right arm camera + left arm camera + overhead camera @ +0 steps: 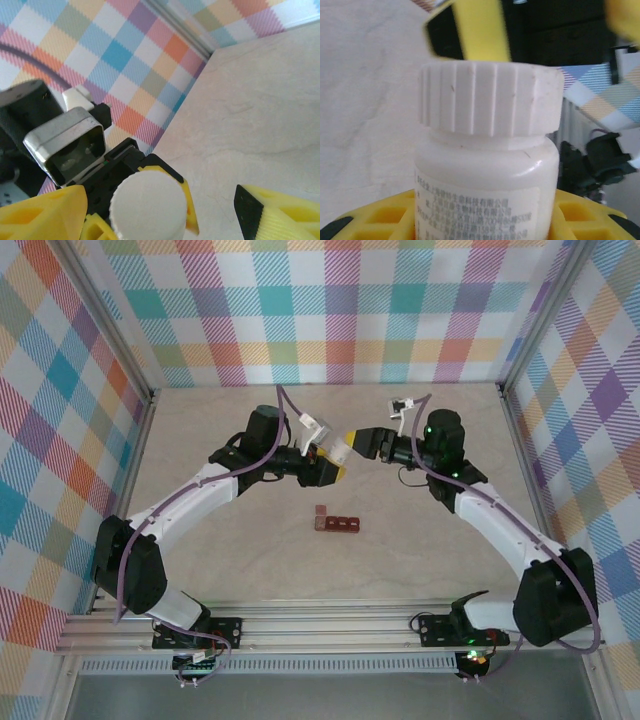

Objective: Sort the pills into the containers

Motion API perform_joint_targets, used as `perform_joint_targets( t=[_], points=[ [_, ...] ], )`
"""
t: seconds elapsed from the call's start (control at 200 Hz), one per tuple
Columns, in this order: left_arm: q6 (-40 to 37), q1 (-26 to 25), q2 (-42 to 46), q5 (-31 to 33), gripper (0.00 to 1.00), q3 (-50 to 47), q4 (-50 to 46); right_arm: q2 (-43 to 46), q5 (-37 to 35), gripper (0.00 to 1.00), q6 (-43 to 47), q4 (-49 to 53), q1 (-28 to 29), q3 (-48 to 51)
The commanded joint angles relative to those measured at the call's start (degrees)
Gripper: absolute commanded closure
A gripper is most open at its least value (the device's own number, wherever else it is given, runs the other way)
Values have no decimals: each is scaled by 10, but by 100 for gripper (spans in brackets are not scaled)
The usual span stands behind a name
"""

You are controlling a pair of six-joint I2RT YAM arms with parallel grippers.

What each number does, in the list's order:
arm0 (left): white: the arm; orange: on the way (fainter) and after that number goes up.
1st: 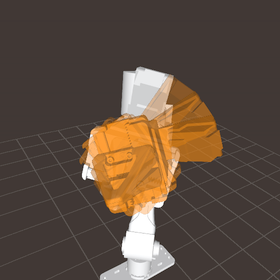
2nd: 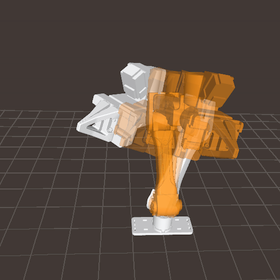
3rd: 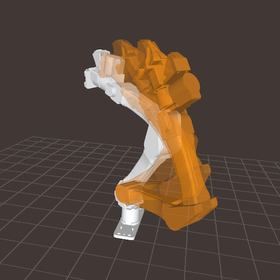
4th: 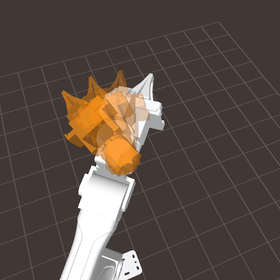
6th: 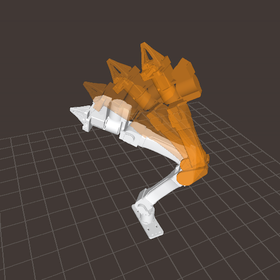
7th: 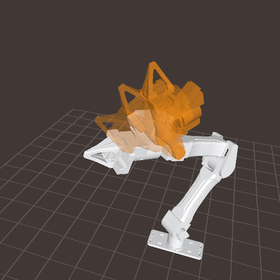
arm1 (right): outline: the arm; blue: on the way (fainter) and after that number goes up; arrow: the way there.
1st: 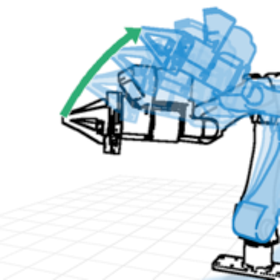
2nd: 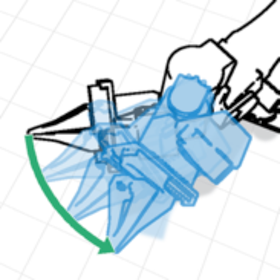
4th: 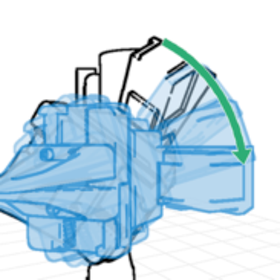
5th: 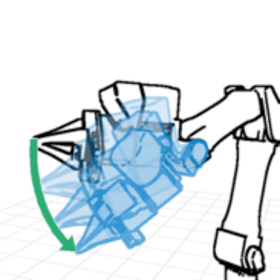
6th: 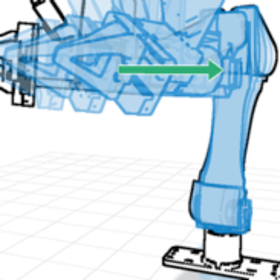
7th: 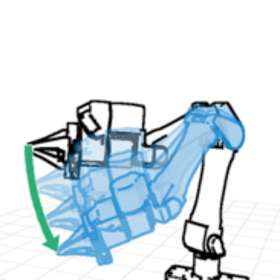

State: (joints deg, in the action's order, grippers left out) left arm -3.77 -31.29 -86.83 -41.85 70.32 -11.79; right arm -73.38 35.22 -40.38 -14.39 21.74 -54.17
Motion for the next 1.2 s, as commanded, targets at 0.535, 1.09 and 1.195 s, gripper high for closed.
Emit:
perform_joint_targets(
  t=[0.535,1.09,1.195],
  points=[
    [-58,-16,4,145,100,-1,-12,-22,-142,22,-105,26,47,7],
    [-59,-27,-8,143,100,2,-13,-45,-148,24,-102,4,73,-12],
    [-60,-29,-9,142,100,4,-13,-53,-147,25,-101,5,80,-19]
  ],
)
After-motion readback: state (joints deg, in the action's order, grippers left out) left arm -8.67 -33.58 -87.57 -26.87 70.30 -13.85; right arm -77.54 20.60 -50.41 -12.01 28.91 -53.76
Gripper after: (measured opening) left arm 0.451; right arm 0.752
